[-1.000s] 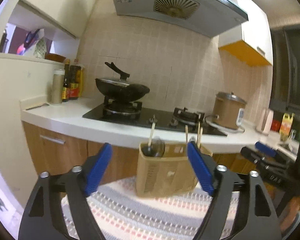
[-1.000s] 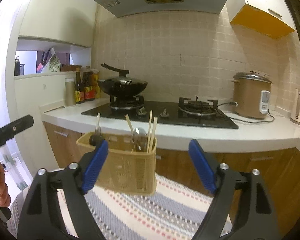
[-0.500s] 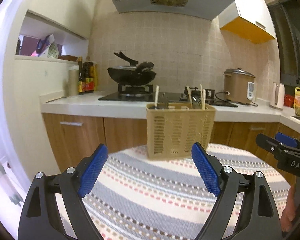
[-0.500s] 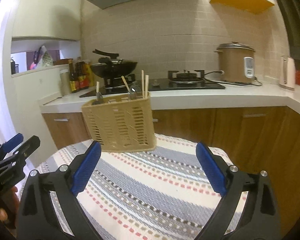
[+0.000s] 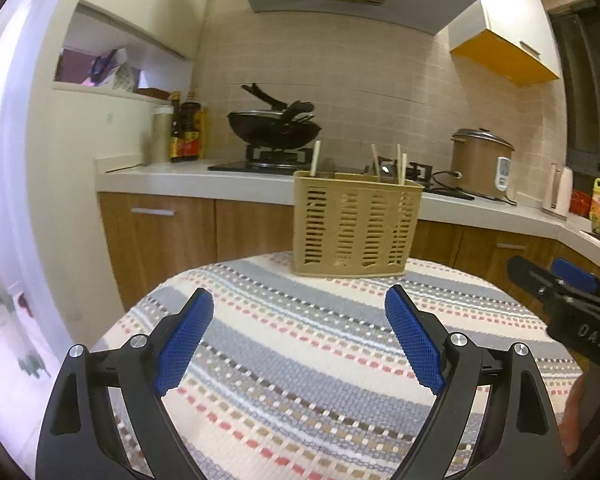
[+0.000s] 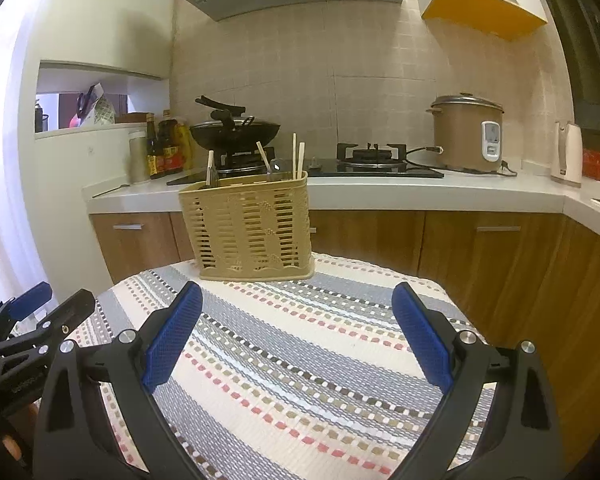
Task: Organize utensils
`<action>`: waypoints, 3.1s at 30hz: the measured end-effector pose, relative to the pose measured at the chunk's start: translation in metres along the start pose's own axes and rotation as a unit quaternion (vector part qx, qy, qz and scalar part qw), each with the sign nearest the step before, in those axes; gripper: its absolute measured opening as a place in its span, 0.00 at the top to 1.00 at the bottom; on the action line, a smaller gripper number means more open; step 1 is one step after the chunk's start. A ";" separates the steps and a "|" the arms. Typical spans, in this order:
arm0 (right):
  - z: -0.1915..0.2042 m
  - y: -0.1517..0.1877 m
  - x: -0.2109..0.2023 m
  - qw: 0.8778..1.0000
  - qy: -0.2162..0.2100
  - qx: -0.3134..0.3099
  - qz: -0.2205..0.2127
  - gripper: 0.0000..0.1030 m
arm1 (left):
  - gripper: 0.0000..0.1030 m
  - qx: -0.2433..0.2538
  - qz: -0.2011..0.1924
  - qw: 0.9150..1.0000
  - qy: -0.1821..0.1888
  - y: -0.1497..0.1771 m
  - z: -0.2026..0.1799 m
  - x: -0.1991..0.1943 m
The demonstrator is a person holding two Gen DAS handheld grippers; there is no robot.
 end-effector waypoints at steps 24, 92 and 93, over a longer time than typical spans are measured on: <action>0.000 0.004 -0.013 0.999 0.029 -0.012 -0.025 0.08 | 0.11 0.016 -0.007 1.000 0.005 0.007 -0.007 -0.006; 0.011 0.003 -0.023 0.997 0.053 -0.031 -0.050 0.08 | 0.07 0.027 -0.019 0.999 0.010 0.006 -0.010 -0.007; 0.011 0.003 -0.023 0.997 0.053 -0.031 -0.049 0.08 | 0.07 0.028 -0.018 0.999 0.009 0.006 -0.009 -0.007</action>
Point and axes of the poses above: each gripper's, at about its wrist camera, not at the fingertips, and x roughly the way its jaws point, z to its left, y to its underside, the point moved 4 cm from there along x, roughly the way its jaws point, and after that the axes turned 1 degree about -y, right-handed, at the moved point
